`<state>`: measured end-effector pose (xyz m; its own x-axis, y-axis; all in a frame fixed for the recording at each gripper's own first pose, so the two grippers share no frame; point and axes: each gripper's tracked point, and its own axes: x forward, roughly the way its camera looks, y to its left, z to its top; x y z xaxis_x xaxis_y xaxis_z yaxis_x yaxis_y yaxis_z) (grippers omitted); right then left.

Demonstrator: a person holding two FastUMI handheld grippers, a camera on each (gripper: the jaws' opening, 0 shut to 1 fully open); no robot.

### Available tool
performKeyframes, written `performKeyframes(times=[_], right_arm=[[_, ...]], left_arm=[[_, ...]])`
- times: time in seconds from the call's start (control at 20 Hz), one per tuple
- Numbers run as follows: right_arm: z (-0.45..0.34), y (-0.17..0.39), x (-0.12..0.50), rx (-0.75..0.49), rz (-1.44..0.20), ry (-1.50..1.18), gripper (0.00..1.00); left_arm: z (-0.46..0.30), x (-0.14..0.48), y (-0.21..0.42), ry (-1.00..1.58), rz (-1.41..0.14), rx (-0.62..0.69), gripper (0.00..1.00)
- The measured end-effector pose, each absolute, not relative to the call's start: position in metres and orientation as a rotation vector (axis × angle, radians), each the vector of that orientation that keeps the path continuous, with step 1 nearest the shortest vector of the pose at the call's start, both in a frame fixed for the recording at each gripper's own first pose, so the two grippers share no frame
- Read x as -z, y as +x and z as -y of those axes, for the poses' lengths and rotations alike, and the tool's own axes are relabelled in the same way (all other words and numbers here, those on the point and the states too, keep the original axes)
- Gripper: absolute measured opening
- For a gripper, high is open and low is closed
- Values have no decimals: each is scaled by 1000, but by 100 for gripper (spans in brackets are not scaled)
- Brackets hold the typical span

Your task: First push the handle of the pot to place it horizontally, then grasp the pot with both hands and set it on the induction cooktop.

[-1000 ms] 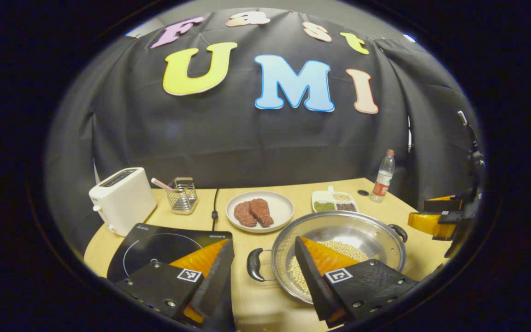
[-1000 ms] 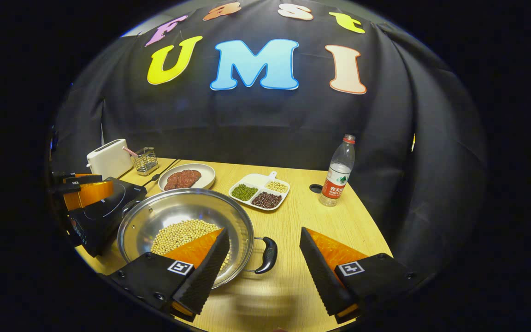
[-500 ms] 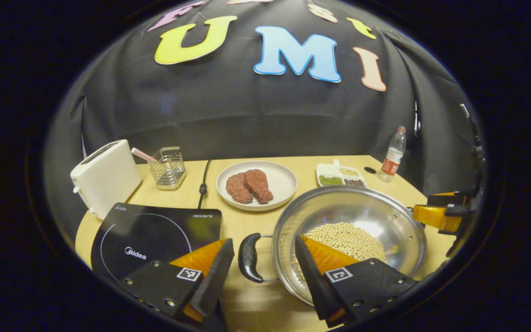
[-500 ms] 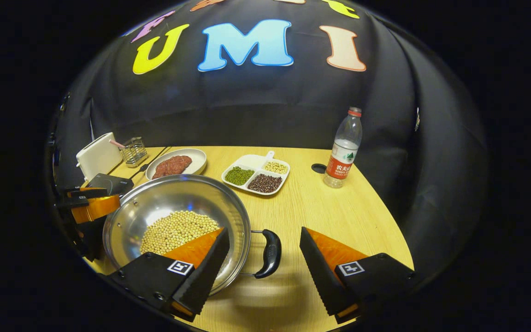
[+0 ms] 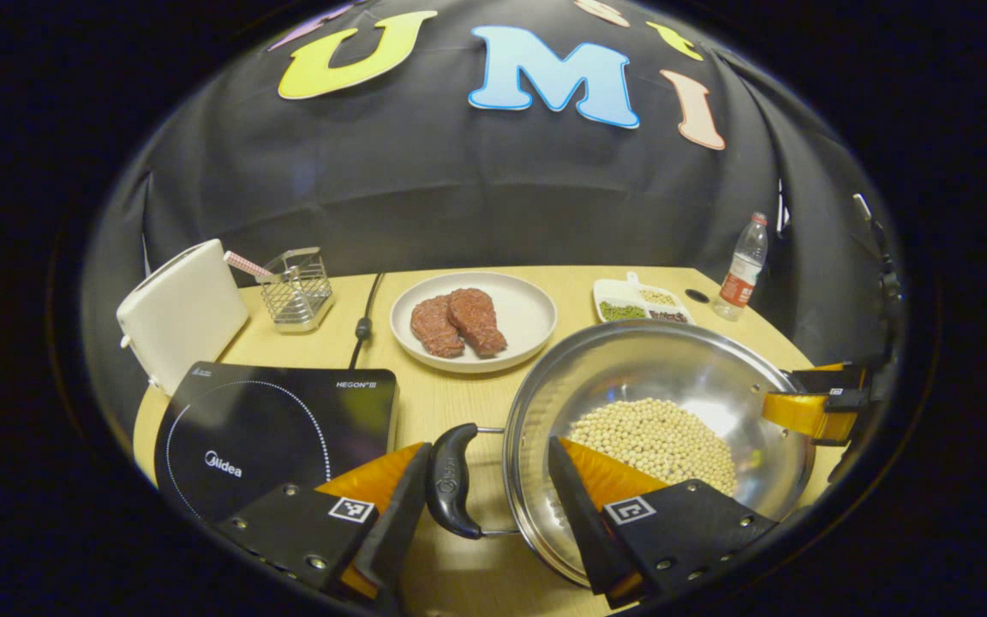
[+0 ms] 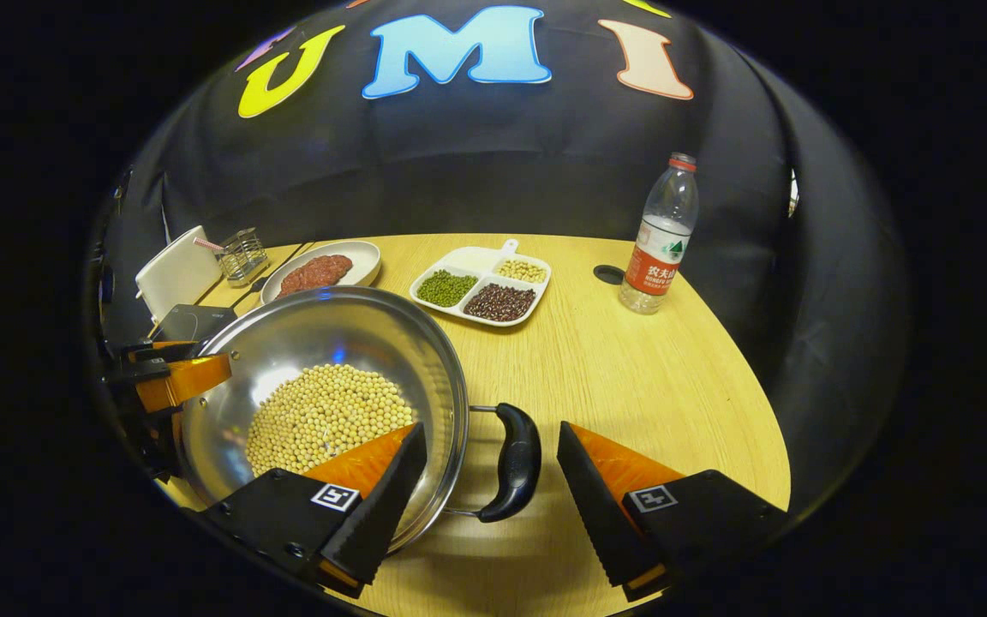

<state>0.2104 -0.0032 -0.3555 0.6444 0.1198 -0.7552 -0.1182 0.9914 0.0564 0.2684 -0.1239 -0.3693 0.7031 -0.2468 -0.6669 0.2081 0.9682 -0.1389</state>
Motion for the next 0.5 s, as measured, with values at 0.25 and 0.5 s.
performKeyframes(times=[0.25, 0.5], right_arm=[[1, 211, 360, -133, -878, 11, 87], [2, 212, 359, -117, -893, 29, 67]], left_arm=[[120, 380, 268, -50, -784, 232, 82], [118, 385, 266, -53, -798, 217, 80]])
